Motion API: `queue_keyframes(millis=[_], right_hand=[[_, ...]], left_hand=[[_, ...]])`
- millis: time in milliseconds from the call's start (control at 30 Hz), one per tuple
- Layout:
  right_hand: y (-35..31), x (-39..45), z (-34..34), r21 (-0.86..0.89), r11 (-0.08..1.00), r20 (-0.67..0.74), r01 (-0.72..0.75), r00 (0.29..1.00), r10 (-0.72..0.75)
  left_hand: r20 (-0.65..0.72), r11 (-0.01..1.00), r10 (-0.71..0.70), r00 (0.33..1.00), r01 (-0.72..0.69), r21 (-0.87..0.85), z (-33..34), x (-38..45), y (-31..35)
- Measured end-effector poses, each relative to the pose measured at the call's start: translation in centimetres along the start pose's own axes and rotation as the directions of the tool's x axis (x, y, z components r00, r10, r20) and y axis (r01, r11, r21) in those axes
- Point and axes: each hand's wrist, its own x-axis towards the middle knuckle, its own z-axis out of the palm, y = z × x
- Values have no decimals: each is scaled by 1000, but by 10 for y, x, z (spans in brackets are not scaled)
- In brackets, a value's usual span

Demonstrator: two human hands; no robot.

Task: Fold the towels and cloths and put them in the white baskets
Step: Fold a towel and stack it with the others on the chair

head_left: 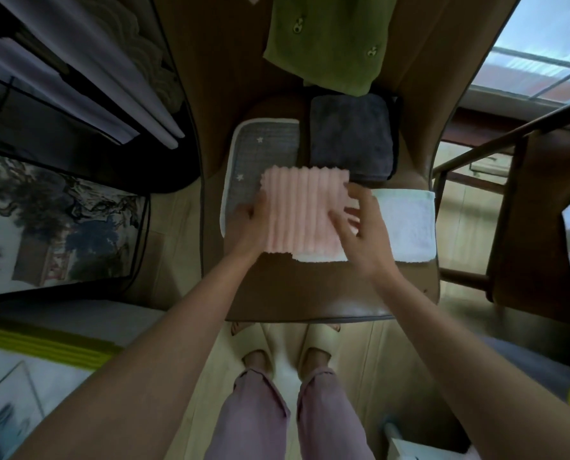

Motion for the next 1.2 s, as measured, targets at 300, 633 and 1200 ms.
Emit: queue_keyframes(millis=[300,633,1200], right_hand=[[14,-24,5,-177,977,160,123,983,-95],[-17,-14,-6,-221,960,70,172,985,-160],[28,-41,-36,-526,793,264,307,945,-191]], left_hand=[[54,988,70,996,-77,135,17,-3,11],[170,983,-110,979,133,-131,-2,-13,55],[259,999,36,965,-31,-27,27,-21,20]])
